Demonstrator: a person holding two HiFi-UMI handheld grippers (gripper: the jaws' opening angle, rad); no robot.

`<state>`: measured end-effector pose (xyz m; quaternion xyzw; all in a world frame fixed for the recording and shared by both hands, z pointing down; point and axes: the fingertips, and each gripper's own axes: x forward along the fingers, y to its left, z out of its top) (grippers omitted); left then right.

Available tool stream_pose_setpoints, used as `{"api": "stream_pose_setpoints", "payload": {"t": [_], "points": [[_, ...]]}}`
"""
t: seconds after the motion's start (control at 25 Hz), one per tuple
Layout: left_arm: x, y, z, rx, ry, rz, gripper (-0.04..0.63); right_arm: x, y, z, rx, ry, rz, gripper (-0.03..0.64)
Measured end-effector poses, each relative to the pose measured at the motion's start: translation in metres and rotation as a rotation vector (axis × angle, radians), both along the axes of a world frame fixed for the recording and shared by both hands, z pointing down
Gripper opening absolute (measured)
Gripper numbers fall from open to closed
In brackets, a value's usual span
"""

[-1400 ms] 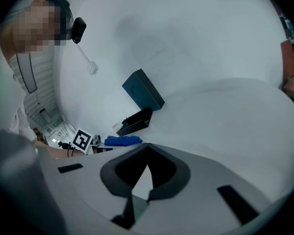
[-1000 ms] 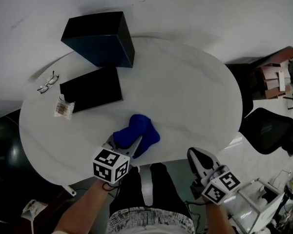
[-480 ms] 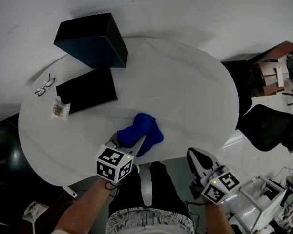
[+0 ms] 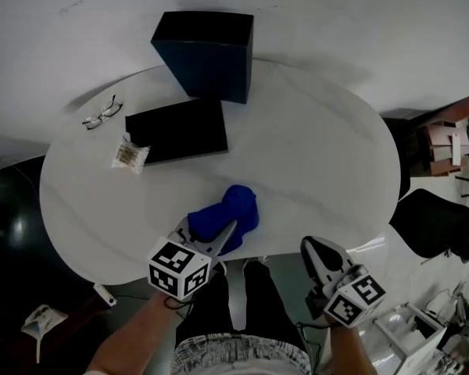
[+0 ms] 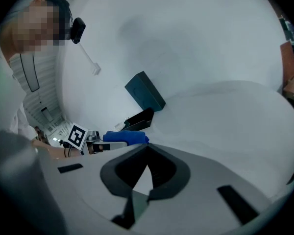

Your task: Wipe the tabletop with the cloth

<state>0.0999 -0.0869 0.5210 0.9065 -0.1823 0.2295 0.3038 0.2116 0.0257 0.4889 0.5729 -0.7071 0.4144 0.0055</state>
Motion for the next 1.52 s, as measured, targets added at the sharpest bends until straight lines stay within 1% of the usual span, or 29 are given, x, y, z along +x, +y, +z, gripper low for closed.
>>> {"api": "stream_pose_setpoints", "payload": {"t": [0.2, 0.52, 0.72, 0.88, 1.04, 1.16, 1.32, 1.52], "points": [[-0.07, -0.009, -0.003, 0.007, 0.007, -0.106, 0.126, -0.053, -0.025, -0.002, 0.01, 0.002, -0.117, 0.008], [-0.185, -0.014, 0.001, -0.005, -0.009, -0.258, 0.126, -0.143, -0.06, -0.007, 0.018, 0.008, -0.263, 0.008], [-0.246, -0.019, 0.004, -0.014, -0.011, -0.345, 0.126, -0.198, -0.078, -0.005, 0.013, 0.004, -0.352, 0.008], [-0.285, -0.019, 0.011, -0.025, -0.017, -0.393, 0.126, -0.235, -0.089, -0.001, 0.006, 0.004, -0.405, 0.008], [-0.314, -0.018, 0.02, -0.037, -0.026, -0.421, 0.126, -0.263, -0.097, 0.004, 0.002, 0.002, -0.44, 0.008], [-0.328, -0.015, 0.027, -0.048, -0.051, -0.427, 0.126, -0.277, -0.098, 0.006, -0.009, 0.003, -0.457, 0.008], [-0.336, -0.011, 0.04, -0.043, -0.109, -0.405, 0.124, -0.285, -0.101, 0.008, -0.016, 0.006, -0.465, 0.008], [-0.334, -0.01, 0.048, -0.053, -0.108, -0.401, 0.124, -0.284, -0.101, 0.01, -0.023, 0.009, -0.46, 0.008]]}}
